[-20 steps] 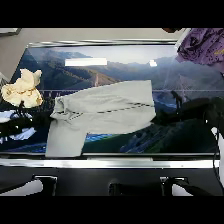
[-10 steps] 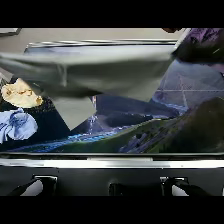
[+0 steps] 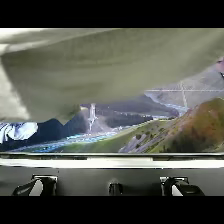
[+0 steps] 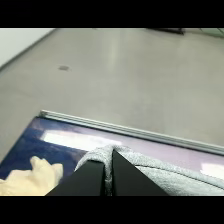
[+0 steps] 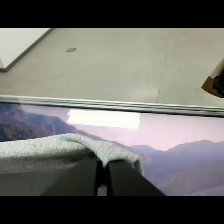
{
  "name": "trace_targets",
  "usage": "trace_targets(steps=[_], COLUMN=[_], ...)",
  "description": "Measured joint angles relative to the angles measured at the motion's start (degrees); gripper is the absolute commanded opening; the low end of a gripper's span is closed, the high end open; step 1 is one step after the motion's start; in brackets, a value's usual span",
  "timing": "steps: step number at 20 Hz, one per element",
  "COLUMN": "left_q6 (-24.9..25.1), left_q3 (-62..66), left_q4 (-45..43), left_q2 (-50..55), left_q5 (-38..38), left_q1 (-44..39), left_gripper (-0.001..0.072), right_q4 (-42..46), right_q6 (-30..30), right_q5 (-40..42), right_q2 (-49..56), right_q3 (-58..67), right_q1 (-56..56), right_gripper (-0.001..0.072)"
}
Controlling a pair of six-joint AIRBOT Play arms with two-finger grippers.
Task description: Fold the clothes and pants, and hang the long-sleeved shirts on hangers.
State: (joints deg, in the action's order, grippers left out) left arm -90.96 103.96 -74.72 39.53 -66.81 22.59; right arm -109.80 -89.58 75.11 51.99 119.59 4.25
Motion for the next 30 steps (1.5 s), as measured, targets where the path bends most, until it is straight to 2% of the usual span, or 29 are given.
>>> trace_targets(steps=[5, 9, 12, 15, 19, 24, 27, 30], left_q6=[-2.2, 2.2, 6.3, 9.2, 10.8, 12.0, 12.6, 12.8], left_q3=[-1.0, -5.7, -10.4, -12.9, -12.3, -6.1, -4.5, -3.9], left_q4=[-1.2, 4.1, 5.7, 6.4, 6.8, 7.1, 7.2, 7.1], left_q2=[0.4, 9.0, 20.3, 34.4, 51.7, 64.0, 66.2, 66.9], left_q5=[-0.9, -4.6, -5.1, -1.2, 10.2, 19.0, 18.4, 11.7], left_q1=[0.0, -1.0, -3.7, -7.1, -11.2, -13.7, -13.9, -13.6], left_gripper=[0.0015, 0.0014, 0.0014, 0.0014, 0.0014, 0.0015, 0.0015, 0.0015], right_q4=[3.9, 5.7, 6.6, 7.5, 8.5, 9.1, 9.6, 10.3], right_q6=[4.7, 6.8, 6.7, 6.4, 6.1, 6.1, 5.8, 5.8], right_q5=[0.3, 3.4, 5.3, 5.8, 0.7, -7.6, -7.7, -3.5], right_q2=[2.1, 12.6, 22.7, 33.8, 46.7, 55.5, 57.1, 57.7], right_q3=[0.3, -1.0, -4.5, -7.0, -8.1, -8.3, -8.4, -8.4], right_q1=[0.0, 0.0, -0.1, -0.1, -0.1, -0.1, -0.1, -0.1], right_gripper=[0.0035, 0.0035, 0.0035, 0.0035, 0.0035, 0.0035, 0.0036, 0.0036])
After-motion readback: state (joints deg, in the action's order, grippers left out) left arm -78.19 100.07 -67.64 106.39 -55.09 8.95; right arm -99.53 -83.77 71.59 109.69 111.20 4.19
